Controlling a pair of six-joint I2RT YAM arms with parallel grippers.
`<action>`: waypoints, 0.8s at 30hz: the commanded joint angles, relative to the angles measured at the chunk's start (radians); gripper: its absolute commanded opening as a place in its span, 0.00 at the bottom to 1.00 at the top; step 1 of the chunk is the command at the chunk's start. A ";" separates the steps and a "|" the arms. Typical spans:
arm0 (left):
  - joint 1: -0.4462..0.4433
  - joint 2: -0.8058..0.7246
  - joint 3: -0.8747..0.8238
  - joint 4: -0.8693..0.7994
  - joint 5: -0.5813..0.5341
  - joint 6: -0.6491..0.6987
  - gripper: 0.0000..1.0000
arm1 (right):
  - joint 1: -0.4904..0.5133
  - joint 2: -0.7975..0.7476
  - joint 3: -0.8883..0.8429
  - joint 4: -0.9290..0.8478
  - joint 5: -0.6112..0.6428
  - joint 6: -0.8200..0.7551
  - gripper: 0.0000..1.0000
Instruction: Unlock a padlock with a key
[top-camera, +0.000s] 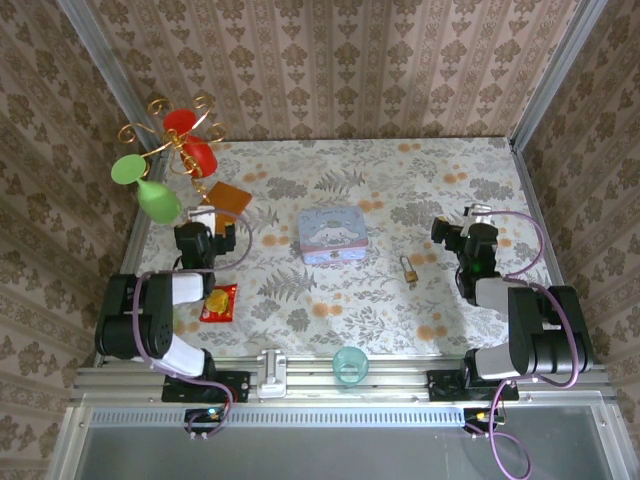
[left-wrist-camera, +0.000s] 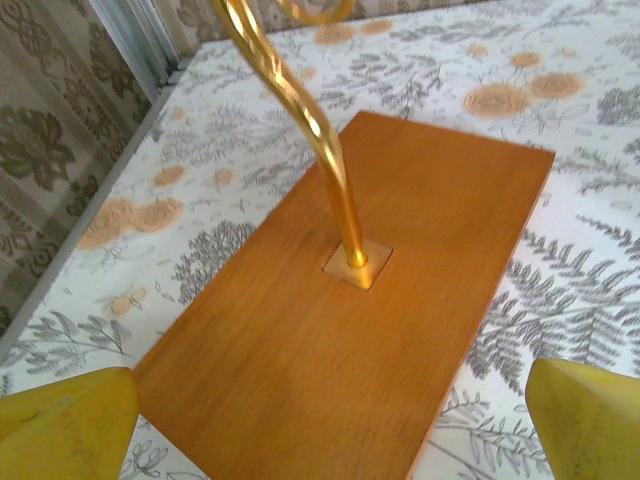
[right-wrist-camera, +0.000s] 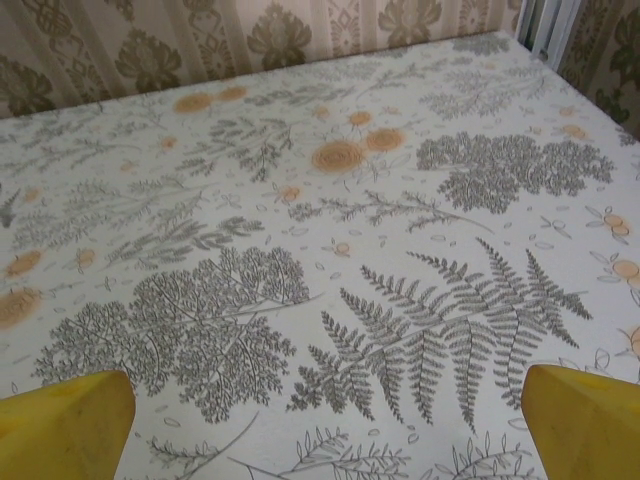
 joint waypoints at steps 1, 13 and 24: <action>0.015 0.039 -0.042 0.175 0.061 0.002 1.00 | 0.001 0.006 -0.024 0.083 -0.021 0.001 1.00; 0.025 0.033 -0.033 0.141 0.090 -0.004 1.00 | 0.058 0.126 0.045 0.064 -0.095 -0.099 1.00; 0.023 0.033 -0.034 0.144 0.090 -0.002 1.00 | 0.093 0.129 0.020 0.117 0.102 -0.068 1.00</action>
